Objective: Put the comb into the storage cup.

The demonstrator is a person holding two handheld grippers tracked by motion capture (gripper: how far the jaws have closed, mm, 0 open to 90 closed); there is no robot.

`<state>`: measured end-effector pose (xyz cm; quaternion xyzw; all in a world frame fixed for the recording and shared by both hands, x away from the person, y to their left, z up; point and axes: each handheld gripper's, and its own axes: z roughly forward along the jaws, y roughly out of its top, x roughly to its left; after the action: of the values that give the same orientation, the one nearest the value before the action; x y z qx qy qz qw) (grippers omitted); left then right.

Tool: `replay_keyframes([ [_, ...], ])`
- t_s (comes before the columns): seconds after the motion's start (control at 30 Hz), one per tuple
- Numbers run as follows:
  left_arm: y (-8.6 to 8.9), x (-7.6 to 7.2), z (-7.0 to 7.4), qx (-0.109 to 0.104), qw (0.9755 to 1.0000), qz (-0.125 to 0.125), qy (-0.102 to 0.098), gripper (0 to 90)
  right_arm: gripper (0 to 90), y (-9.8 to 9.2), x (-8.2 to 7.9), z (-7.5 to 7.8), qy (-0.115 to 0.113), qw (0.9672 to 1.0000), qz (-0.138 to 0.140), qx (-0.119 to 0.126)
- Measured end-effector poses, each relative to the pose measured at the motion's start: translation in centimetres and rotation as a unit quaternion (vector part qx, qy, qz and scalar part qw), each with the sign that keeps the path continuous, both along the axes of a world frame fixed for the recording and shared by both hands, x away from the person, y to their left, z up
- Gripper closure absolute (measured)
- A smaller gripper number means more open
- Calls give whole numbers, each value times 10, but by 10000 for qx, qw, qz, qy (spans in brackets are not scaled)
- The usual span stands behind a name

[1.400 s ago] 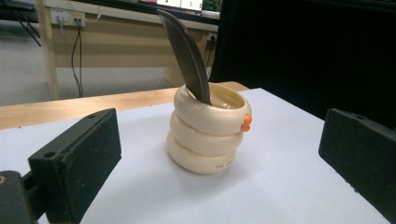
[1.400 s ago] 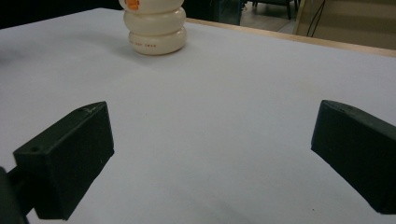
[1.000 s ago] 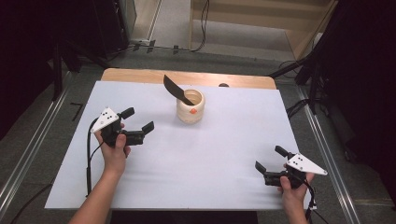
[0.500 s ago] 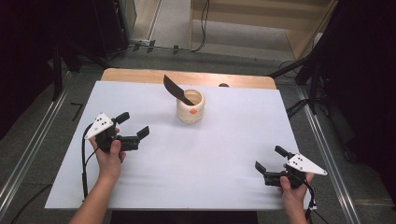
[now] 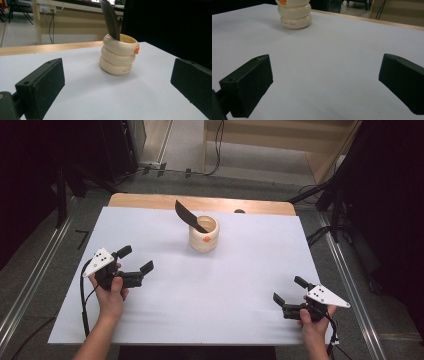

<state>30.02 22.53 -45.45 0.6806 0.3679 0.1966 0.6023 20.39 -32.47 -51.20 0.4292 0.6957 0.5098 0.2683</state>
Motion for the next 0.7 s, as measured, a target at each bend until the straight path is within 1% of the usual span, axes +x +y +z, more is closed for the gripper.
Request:
replay_keyframes([
  [0.07,2,-2,-1,23,10000,11,9,0,0,0,0,0,-1,10000,2,1],
  [0.2,6,-6,-3,3,10000,30,18,0,0,0,0,0,-2,10000,-2,-6],
  [0.43,12,-13,-6,89,9999,75,22,0,0,0,0,0,9,10000,-13,-5],
  [0.5,15,-15,-7,59,9999,74,35,0,0,0,0,0,3,10000,-16,-4],
  [0.7,20,-22,-9,108,9999,134,19,0,0,0,0,0,5,10000,-18,-3],
])
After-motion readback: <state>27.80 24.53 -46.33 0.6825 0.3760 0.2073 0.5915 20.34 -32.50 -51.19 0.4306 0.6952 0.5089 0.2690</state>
